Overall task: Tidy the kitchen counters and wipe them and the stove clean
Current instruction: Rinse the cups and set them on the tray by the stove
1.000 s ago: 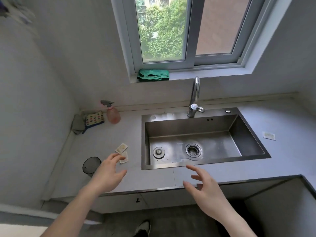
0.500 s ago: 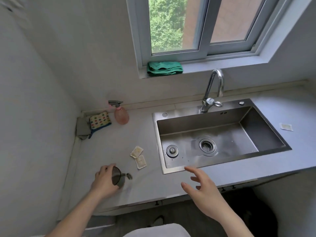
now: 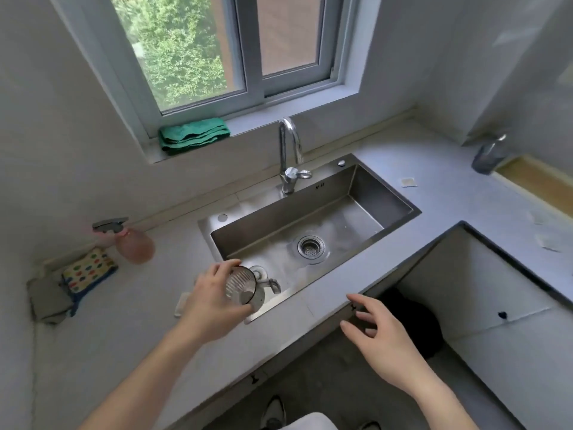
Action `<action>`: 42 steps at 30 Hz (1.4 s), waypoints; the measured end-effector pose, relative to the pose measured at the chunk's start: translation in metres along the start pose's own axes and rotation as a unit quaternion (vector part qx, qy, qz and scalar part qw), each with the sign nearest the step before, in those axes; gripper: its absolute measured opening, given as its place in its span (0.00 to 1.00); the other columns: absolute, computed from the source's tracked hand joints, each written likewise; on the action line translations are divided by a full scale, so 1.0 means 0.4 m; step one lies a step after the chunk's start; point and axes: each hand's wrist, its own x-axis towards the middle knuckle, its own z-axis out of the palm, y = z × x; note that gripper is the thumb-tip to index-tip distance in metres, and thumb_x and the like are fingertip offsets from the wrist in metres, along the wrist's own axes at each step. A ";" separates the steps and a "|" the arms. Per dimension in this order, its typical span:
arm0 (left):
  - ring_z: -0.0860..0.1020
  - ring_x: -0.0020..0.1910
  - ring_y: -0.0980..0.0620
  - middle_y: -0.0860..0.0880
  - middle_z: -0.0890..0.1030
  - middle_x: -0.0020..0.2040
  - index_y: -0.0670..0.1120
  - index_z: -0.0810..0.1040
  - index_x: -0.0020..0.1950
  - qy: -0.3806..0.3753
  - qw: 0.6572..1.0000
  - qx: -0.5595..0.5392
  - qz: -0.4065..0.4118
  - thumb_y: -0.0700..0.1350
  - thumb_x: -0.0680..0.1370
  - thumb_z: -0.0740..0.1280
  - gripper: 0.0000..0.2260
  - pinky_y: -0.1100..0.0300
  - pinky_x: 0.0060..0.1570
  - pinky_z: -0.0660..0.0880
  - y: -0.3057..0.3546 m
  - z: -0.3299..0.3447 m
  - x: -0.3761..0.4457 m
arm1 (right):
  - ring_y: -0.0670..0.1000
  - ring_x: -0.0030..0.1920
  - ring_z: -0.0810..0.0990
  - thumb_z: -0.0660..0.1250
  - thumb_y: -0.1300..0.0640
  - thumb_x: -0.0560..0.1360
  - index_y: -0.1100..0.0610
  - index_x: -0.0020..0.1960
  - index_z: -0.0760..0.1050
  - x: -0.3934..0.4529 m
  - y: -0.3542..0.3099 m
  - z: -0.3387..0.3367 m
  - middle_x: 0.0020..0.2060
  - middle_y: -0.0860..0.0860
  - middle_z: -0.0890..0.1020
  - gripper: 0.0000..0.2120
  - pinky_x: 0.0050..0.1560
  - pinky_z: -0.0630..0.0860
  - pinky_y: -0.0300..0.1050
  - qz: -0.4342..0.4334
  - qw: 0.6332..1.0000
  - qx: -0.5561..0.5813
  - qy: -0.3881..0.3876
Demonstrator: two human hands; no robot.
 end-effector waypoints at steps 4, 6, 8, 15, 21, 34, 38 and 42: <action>0.72 0.60 0.54 0.62 0.72 0.61 0.61 0.69 0.70 0.008 0.996 -0.023 0.082 0.60 0.62 0.76 0.38 0.58 0.60 0.71 0.182 0.051 0.029 | 0.31 0.62 0.72 0.71 0.47 0.78 0.35 0.68 0.71 -0.050 0.053 -0.133 0.64 0.30 0.72 0.21 0.57 0.72 0.31 0.007 0.997 0.019 0.068; 0.72 0.60 0.56 0.63 0.73 0.62 0.62 0.68 0.70 0.007 0.993 -0.034 0.110 0.62 0.61 0.76 0.38 0.57 0.62 0.72 0.272 0.086 0.029 | 0.31 0.63 0.72 0.71 0.48 0.78 0.34 0.67 0.71 -0.078 0.086 -0.209 0.63 0.29 0.72 0.20 0.59 0.72 0.32 0.011 0.995 0.028 0.093; 0.72 0.60 0.57 0.65 0.73 0.61 0.63 0.68 0.69 0.007 0.990 -0.048 0.131 0.61 0.62 0.78 0.37 0.57 0.62 0.72 0.352 0.117 0.022 | 0.31 0.62 0.73 0.71 0.48 0.78 0.34 0.67 0.71 -0.097 0.121 -0.279 0.64 0.30 0.72 0.20 0.59 0.72 0.33 0.011 0.993 0.031 0.117; 0.73 0.57 0.61 0.66 0.73 0.60 0.61 0.71 0.69 0.006 0.978 -0.072 0.196 0.57 0.63 0.80 0.37 0.61 0.58 0.70 0.631 0.239 0.010 | 0.32 0.62 0.74 0.72 0.50 0.78 0.33 0.65 0.72 -0.174 0.246 -0.534 0.63 0.28 0.72 0.20 0.60 0.73 0.36 0.006 0.981 0.046 0.186; 0.73 0.59 0.61 0.67 0.73 0.61 0.63 0.70 0.69 -0.007 0.969 -0.083 0.233 0.60 0.63 0.79 0.36 0.59 0.59 0.72 0.808 0.334 0.005 | 0.32 0.62 0.74 0.72 0.51 0.78 0.36 0.66 0.72 -0.223 0.326 -0.684 0.65 0.31 0.72 0.20 0.59 0.73 0.34 0.009 0.975 0.034 0.217; 0.72 0.61 0.59 0.65 0.70 0.61 0.63 0.70 0.68 -0.088 0.952 -0.055 0.287 0.60 0.62 0.79 0.36 0.57 0.61 0.72 1.102 0.486 0.174 | 0.33 0.63 0.73 0.70 0.46 0.78 0.35 0.69 0.70 -0.191 0.423 -0.886 0.66 0.30 0.70 0.21 0.64 0.73 0.37 0.058 0.960 0.028 0.273; 0.73 0.61 0.56 0.62 0.71 0.63 0.61 0.69 0.70 -0.126 0.945 -0.033 0.299 0.62 0.62 0.76 0.38 0.55 0.60 0.73 1.192 0.564 0.316 | 0.34 0.64 0.73 0.69 0.44 0.78 0.37 0.71 0.69 -0.117 0.439 -0.945 0.67 0.29 0.68 0.23 0.66 0.74 0.42 0.086 0.954 0.020 0.287; 0.74 0.62 0.53 0.59 0.71 0.66 0.59 0.68 0.73 -0.183 0.936 0.004 0.301 0.60 0.64 0.78 0.39 0.56 0.58 0.74 1.284 0.675 0.488 | 0.35 0.66 0.72 0.68 0.44 0.78 0.36 0.70 0.68 -0.023 0.453 -1.005 0.67 0.29 0.68 0.22 0.67 0.73 0.43 0.117 0.946 0.020 0.300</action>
